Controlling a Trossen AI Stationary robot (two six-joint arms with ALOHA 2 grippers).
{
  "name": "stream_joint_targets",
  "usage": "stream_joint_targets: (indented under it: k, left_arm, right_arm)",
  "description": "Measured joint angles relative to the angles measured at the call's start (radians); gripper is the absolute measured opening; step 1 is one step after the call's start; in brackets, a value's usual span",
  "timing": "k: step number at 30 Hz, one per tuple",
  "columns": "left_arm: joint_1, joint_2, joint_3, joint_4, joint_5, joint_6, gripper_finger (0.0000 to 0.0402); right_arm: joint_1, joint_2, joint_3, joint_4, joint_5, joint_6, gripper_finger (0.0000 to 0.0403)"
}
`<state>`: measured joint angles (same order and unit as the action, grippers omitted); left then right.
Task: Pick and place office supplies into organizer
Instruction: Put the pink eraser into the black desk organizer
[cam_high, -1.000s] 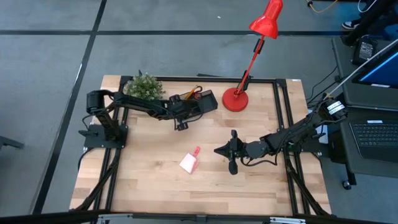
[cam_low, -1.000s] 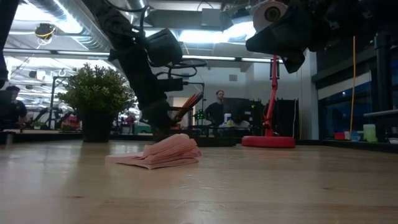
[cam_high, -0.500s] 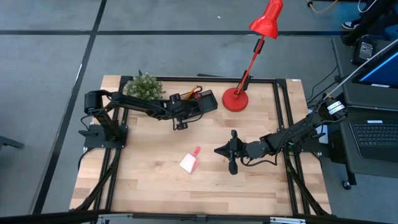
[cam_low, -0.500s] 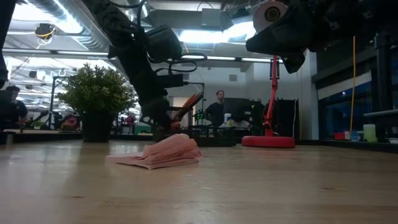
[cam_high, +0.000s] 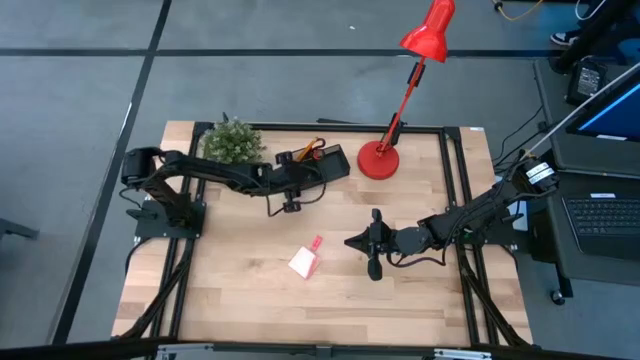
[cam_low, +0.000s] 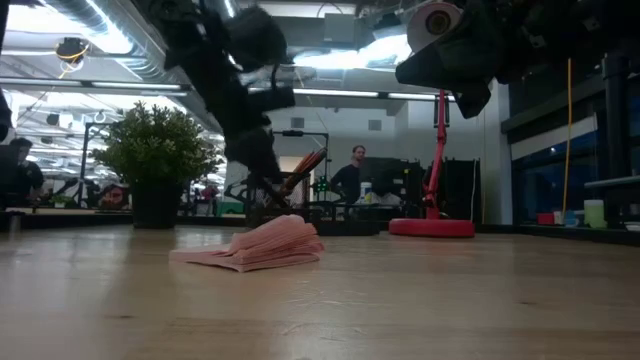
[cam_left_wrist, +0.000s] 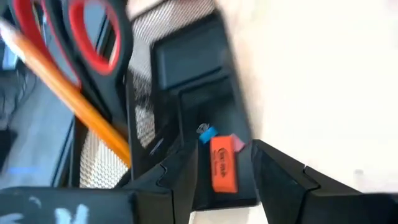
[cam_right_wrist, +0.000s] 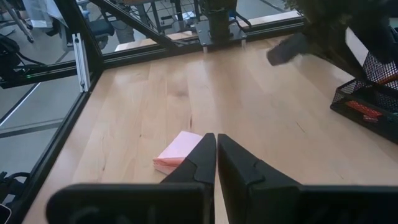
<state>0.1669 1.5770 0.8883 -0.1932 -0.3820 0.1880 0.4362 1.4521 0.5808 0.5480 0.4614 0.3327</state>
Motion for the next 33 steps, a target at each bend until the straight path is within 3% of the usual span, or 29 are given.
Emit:
stream_joint_targets:
  k: [10,14,24,29,33]
  left_arm:
    - [-0.145,-0.204,0.0,-0.047,0.005,0.015,0.0116]
    - [-0.18,-0.274,0.0,-0.077,0.069,-0.031,0.0089]
    - [-0.245,-0.322,-0.003,-0.065,0.129,-0.067,0.0016]
    - [-0.254,-0.332,-0.122,0.15,0.255,-0.1,0.0002]
    - [-0.251,-0.364,-0.21,0.246,0.228,-0.136,0.0003]
  right_arm:
    - [0.0,0.0,0.0,-0.046,0.0,-0.075,0.002]
    - [0.0,0.0,0.0,-0.043,-0.001,-0.155,0.002]
    - [-0.028,0.0,0.0,-0.043,-0.035,-0.185,0.002]
    - [-0.071,0.0,0.0,-0.043,-0.137,-0.188,0.002]
    - [-0.104,0.0,0.001,-0.045,-0.177,-0.201,0.002]
